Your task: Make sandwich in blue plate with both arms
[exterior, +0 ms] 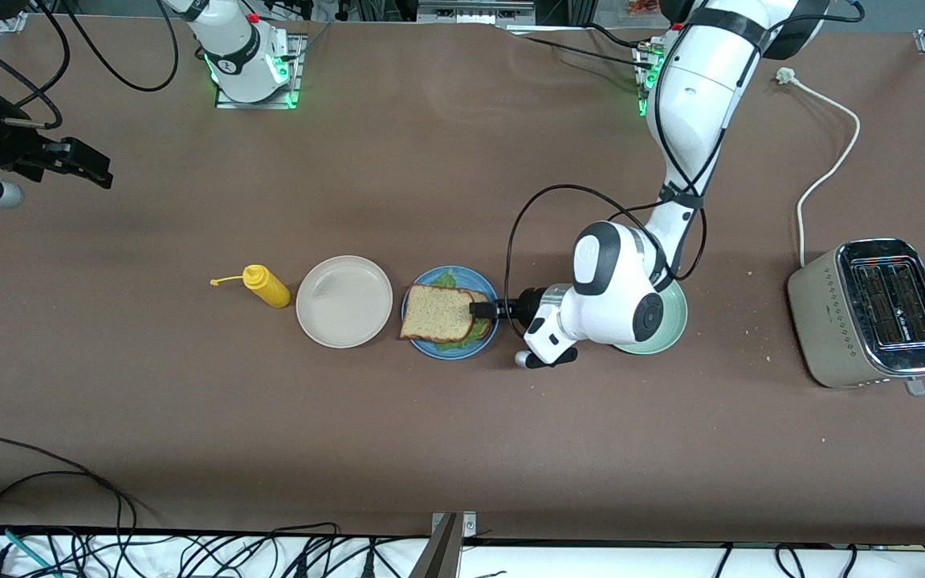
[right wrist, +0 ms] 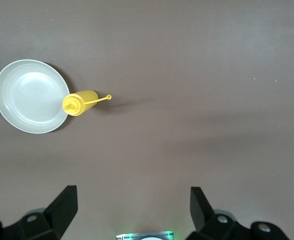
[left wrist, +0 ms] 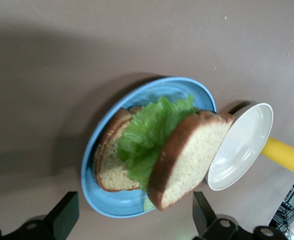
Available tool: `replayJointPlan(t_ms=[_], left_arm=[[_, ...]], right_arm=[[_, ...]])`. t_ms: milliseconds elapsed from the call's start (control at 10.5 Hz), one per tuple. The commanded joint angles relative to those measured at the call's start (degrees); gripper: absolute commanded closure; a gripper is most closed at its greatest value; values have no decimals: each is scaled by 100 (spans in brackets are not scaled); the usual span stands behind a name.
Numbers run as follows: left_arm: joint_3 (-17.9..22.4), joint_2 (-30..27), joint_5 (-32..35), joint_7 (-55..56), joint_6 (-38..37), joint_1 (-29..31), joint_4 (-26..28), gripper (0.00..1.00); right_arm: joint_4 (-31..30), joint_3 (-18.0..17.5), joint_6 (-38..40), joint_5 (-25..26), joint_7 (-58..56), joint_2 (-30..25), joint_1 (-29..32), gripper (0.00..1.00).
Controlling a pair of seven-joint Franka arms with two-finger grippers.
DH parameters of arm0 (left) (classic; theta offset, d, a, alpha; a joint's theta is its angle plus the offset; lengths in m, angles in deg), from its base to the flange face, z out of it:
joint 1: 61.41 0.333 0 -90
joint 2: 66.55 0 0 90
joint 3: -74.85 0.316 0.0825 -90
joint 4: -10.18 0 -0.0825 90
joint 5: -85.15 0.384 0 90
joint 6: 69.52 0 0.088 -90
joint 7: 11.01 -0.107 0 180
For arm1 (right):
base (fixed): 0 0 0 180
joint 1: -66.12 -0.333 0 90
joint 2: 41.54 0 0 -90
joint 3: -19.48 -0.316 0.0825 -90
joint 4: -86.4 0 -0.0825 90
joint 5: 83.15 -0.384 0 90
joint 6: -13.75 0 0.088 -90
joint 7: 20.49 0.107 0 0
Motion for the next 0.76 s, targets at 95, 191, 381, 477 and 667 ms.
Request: replayJointPlan(t_ms=[95, 191, 381, 477, 667], left_arm=[[23, -413, 515, -55, -128, 576, 53, 0], [5, -667, 1145, -264, -337, 883, 140, 0], [5, -1500, 1791, -1508, -470, 1419, 716, 0], [49, -2009, 1888, -1697, -471, 1700, 1104, 0], [75, -2854, 2588, -1742, -479, 2159, 1554, 0]], right_arm=[[105, -25, 105, 43, -39, -11, -2, 0], [105, -25, 105, 35, -48, -11, -2, 0], [105, -25, 105, 43, -48, -11, -2, 0], [105, -25, 105, 43, -57, -11, -2, 0], [105, -60, 105, 43, -48, -11, -2, 0]])
